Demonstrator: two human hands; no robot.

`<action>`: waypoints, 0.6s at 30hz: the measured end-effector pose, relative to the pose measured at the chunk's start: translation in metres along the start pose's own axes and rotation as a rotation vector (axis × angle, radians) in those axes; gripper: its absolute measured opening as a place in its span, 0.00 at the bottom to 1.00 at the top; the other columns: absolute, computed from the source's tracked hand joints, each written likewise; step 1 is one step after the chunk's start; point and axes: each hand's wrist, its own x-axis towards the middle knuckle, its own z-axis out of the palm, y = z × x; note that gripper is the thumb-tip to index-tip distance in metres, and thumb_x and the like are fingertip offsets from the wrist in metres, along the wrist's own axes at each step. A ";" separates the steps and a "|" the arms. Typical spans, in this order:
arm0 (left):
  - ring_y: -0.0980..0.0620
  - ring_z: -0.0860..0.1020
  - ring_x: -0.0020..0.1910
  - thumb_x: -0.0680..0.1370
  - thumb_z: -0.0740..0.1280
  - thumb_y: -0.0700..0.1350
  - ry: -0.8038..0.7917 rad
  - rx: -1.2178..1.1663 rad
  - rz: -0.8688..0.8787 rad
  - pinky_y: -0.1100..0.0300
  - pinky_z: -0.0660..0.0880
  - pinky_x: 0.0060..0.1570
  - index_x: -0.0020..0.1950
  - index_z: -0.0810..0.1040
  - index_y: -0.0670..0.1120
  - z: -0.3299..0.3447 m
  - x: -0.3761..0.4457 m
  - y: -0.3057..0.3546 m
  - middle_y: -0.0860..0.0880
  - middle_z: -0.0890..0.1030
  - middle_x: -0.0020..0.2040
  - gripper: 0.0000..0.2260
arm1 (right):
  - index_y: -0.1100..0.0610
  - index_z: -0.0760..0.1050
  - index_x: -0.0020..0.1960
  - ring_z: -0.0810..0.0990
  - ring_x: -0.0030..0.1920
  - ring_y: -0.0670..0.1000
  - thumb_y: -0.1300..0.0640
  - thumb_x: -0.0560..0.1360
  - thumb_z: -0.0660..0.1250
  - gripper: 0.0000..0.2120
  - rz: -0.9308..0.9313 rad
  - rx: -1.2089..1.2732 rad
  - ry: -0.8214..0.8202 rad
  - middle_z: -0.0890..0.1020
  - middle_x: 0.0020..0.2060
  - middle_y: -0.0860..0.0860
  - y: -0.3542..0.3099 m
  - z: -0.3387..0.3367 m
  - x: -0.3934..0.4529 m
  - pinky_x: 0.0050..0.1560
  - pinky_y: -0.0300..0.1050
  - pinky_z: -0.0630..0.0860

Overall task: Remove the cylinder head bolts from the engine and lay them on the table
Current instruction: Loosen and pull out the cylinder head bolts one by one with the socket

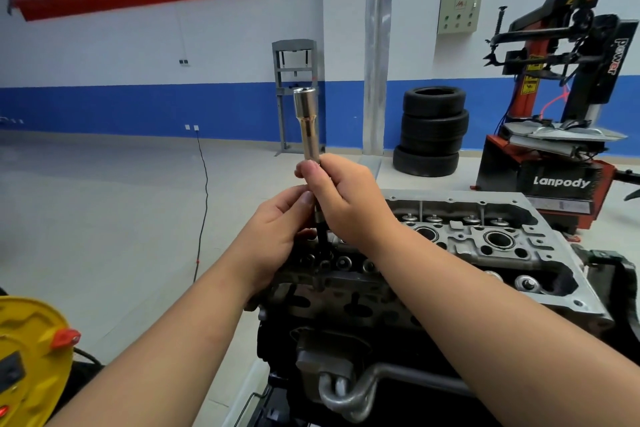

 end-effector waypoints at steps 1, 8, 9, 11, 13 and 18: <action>0.49 0.86 0.53 0.81 0.64 0.57 0.004 0.015 0.019 0.50 0.82 0.54 0.62 0.83 0.54 0.001 0.000 0.000 0.48 0.87 0.54 0.15 | 0.62 0.78 0.47 0.78 0.40 0.51 0.47 0.81 0.62 0.18 -0.011 0.012 0.023 0.80 0.38 0.54 -0.001 0.000 0.000 0.41 0.47 0.76; 0.51 0.85 0.52 0.78 0.65 0.58 0.061 0.038 0.016 0.50 0.79 0.57 0.63 0.81 0.53 0.003 0.000 -0.001 0.49 0.87 0.53 0.17 | 0.62 0.76 0.42 0.76 0.36 0.49 0.51 0.81 0.65 0.16 -0.005 -0.012 0.055 0.78 0.34 0.53 0.001 -0.002 0.001 0.37 0.43 0.72; 0.50 0.85 0.55 0.78 0.63 0.58 0.038 0.033 -0.001 0.48 0.78 0.61 0.63 0.81 0.54 0.001 0.000 -0.001 0.49 0.87 0.55 0.17 | 0.63 0.76 0.43 0.76 0.37 0.49 0.50 0.82 0.62 0.17 0.005 -0.023 0.037 0.79 0.35 0.54 0.001 -0.002 0.001 0.38 0.44 0.73; 0.48 0.85 0.58 0.80 0.61 0.58 0.011 0.027 -0.015 0.45 0.77 0.65 0.62 0.82 0.55 0.001 -0.001 0.000 0.48 0.87 0.55 0.17 | 0.65 0.78 0.48 0.80 0.42 0.54 0.49 0.84 0.58 0.20 0.021 -0.046 -0.017 0.82 0.40 0.58 0.001 -0.001 0.001 0.44 0.51 0.75; 0.43 0.85 0.55 0.80 0.63 0.57 0.023 0.019 -0.001 0.40 0.78 0.61 0.61 0.83 0.51 0.002 -0.001 0.000 0.45 0.87 0.53 0.16 | 0.65 0.78 0.51 0.80 0.45 0.57 0.47 0.83 0.56 0.22 0.014 -0.036 -0.025 0.82 0.43 0.59 0.000 -0.001 0.000 0.47 0.56 0.75; 0.49 0.86 0.52 0.77 0.69 0.52 0.037 0.032 0.056 0.59 0.81 0.49 0.64 0.80 0.53 0.005 0.000 0.001 0.47 0.87 0.52 0.15 | 0.56 0.75 0.45 0.78 0.38 0.49 0.46 0.77 0.69 0.13 0.006 0.021 0.050 0.79 0.37 0.49 -0.004 -0.003 -0.001 0.40 0.47 0.78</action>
